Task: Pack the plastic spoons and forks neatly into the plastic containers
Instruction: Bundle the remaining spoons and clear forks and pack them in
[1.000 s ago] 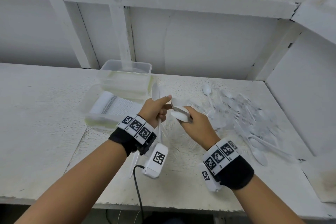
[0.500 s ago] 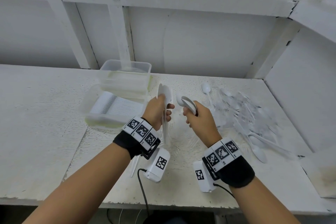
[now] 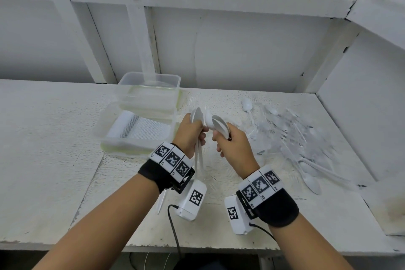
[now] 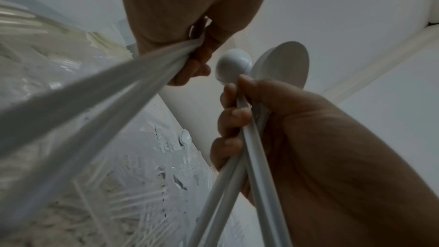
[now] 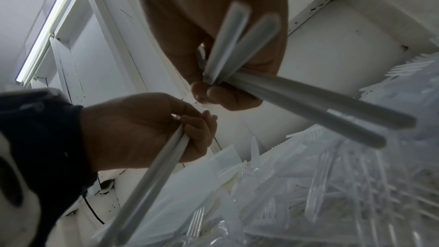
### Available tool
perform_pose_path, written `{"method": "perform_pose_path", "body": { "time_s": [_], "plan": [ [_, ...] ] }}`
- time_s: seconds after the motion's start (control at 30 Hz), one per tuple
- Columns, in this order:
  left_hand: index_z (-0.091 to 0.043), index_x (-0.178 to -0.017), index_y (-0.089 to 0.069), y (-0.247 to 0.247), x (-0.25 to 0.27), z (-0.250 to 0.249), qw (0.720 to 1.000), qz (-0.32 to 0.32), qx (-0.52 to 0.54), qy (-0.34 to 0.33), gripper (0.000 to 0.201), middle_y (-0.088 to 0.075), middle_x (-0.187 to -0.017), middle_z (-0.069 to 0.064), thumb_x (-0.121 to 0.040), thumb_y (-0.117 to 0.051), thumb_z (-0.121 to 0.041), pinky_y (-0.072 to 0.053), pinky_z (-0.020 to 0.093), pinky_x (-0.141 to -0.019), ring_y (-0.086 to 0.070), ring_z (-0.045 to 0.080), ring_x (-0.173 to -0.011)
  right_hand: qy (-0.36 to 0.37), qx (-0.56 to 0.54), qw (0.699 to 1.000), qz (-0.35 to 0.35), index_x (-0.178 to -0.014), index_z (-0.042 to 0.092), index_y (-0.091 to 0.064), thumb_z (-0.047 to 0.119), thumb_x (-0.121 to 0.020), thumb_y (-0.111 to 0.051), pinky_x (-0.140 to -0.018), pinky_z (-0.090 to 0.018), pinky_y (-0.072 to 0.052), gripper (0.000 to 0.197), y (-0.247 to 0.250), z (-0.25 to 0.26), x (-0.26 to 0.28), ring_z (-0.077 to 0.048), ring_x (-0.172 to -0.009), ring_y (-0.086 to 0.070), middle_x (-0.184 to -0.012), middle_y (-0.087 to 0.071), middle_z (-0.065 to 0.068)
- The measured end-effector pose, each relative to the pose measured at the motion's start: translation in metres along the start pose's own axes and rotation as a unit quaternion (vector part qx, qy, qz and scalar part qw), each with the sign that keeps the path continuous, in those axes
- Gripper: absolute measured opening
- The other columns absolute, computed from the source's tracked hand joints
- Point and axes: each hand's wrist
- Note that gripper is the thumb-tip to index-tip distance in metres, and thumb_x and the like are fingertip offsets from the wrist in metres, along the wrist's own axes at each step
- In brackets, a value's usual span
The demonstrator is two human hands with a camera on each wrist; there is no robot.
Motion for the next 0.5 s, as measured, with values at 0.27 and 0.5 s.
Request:
{"method": "perform_pose_path", "body": {
  "time_s": [0.27, 0.5],
  "plan": [
    [-0.013, -0.085, -0.056, 0.001, 0.000, 0.005, 0.995, 0.084, 0.042, 0.045, 0.050, -0.057, -0.074, 0.003, -0.097, -0.027, -0.052, -0.042, 0.025, -0.062, -0.049, 0.012, -0.062, 0.009, 0.081, 0.996, -0.020, -0.082, 0.012, -0.057, 0.023, -0.094, -0.051, -0.067, -0.015, -0.044, 0.017, -0.010, -0.011, -0.005, -0.013, -0.069, -0.049, -0.081, -0.053, -0.004],
    [-0.013, -0.079, -0.050, -0.003, 0.006, -0.002, 0.981, 0.071, 0.162, 0.078, 0.033, -0.053, -0.072, 0.003, -0.098, -0.036, -0.036, -0.042, 0.026, -0.066, -0.052, 0.016, -0.072, 0.047, 0.170, 0.984, 0.000, -0.078, 0.016, -0.050, 0.018, -0.094, -0.049, -0.058, -0.010, -0.034, 0.017, -0.021, -0.011, -0.010, -0.014, -0.074, -0.045, -0.078, -0.049, 0.000]
  ]
}}
Point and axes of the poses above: each hand's wrist, its own x-axis away from the middle knuckle, its own y-axis out of the back of the hand, z = x × y
